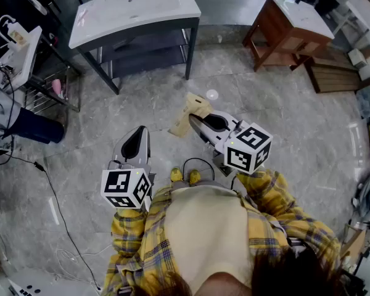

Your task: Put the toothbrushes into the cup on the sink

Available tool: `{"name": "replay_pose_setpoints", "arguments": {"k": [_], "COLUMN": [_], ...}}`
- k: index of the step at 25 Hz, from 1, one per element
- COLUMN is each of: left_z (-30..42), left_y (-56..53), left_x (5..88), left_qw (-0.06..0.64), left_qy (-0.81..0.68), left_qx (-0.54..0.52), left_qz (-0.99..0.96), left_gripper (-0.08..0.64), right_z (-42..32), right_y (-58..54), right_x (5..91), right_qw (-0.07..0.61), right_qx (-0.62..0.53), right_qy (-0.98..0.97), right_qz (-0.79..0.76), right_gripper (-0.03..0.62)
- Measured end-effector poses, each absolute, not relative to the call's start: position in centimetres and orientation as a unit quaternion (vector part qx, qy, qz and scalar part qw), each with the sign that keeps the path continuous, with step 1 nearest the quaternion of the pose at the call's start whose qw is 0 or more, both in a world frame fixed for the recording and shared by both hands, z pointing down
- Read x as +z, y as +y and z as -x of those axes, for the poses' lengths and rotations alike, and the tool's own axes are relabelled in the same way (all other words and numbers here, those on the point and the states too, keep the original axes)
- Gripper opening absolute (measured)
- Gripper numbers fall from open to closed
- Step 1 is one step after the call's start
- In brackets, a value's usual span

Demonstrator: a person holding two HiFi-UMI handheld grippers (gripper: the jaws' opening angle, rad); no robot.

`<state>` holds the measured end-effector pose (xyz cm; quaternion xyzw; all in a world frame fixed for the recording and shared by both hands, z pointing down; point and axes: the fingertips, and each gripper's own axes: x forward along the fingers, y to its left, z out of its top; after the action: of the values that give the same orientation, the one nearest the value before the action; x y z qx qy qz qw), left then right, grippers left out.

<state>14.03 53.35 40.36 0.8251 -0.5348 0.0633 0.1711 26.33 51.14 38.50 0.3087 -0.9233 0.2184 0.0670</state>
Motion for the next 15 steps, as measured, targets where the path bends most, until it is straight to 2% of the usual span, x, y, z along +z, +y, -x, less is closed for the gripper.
{"name": "replay_pose_setpoints", "arguments": {"k": [15], "left_z": [-13.66], "left_y": [54.02], "left_x": [39.85], "left_qw": [0.157], "left_qy": [-0.541], "left_qx": [0.069], "left_qz": [-0.823], "left_gripper": [0.006], "right_z": [-25.45], "right_y": [51.34], "right_x": [38.95], "right_qw": [0.072], "right_qx": [0.223], "right_qy": [-0.926], "right_qz": [-0.296], "right_gripper": [0.044]}}
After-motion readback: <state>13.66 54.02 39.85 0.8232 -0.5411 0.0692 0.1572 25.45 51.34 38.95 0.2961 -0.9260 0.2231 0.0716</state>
